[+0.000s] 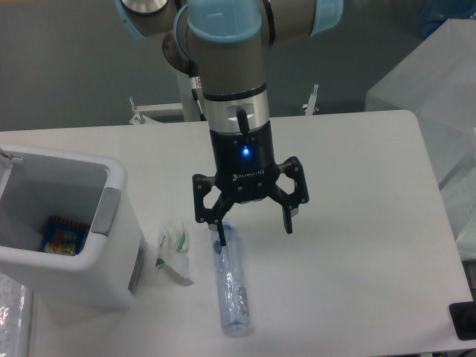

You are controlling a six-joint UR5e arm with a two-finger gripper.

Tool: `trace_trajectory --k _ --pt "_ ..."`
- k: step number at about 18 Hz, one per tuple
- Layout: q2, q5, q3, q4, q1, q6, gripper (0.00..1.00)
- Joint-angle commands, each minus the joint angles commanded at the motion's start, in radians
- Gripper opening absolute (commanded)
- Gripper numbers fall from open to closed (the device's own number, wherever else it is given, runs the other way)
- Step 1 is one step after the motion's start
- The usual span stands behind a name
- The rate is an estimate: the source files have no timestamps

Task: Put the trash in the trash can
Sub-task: 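Move the open gripper over toward the crumpled white-and-green wrapper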

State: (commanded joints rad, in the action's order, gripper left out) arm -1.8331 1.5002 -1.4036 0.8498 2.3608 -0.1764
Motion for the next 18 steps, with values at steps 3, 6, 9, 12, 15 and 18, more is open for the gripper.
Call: trace_trajectory --k 3,6,9,12,15,18 --pt "-0.002 0.026 -0.008 -0.002 0.000 -0.008 1.00" --pt "-0.005 0.023 -0.040 0.000 -0.003 -0.009 1.00" --pt "-0.028 0.020 -0.061 -0.008 -0.008 -0.008 1.00" --pt "-0.035 0.020 -0.119 -0.069 -0.009 -0.008 1.00" --pt "-0.026 0.021 -0.192 -0.136 -0.018 -0.006 1.00" --pt "-0.015 0.020 -0.253 -0.138 -0.032 -0.020 1.00"
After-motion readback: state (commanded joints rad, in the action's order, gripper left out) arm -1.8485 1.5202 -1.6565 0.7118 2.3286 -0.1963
